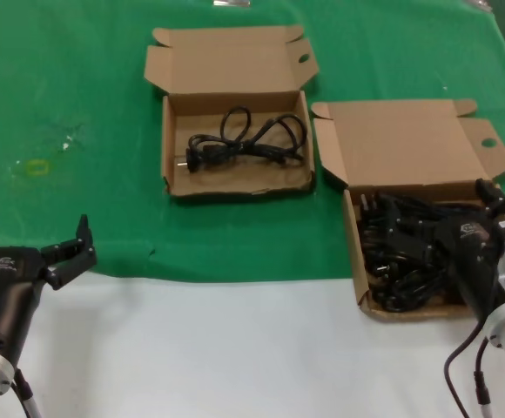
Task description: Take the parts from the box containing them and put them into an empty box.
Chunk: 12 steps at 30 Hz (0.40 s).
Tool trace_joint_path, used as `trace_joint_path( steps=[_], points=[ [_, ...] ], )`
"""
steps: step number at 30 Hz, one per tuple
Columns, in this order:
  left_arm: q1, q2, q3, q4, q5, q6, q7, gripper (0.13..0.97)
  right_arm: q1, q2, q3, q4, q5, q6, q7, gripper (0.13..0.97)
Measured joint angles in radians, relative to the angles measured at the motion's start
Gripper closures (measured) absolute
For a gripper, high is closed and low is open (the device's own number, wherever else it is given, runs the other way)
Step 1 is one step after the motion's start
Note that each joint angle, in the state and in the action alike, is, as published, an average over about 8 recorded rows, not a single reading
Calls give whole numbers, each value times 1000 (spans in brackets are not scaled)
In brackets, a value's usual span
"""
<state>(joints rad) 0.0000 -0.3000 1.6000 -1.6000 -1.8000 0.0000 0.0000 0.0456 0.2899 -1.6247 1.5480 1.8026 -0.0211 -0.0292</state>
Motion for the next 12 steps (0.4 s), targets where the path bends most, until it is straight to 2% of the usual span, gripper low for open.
trace_joint_path(
  steps=[12],
  points=[
    [0,0,0,0,0,0,0,132,0,0,0,0,0,0,0,129]
  ],
)
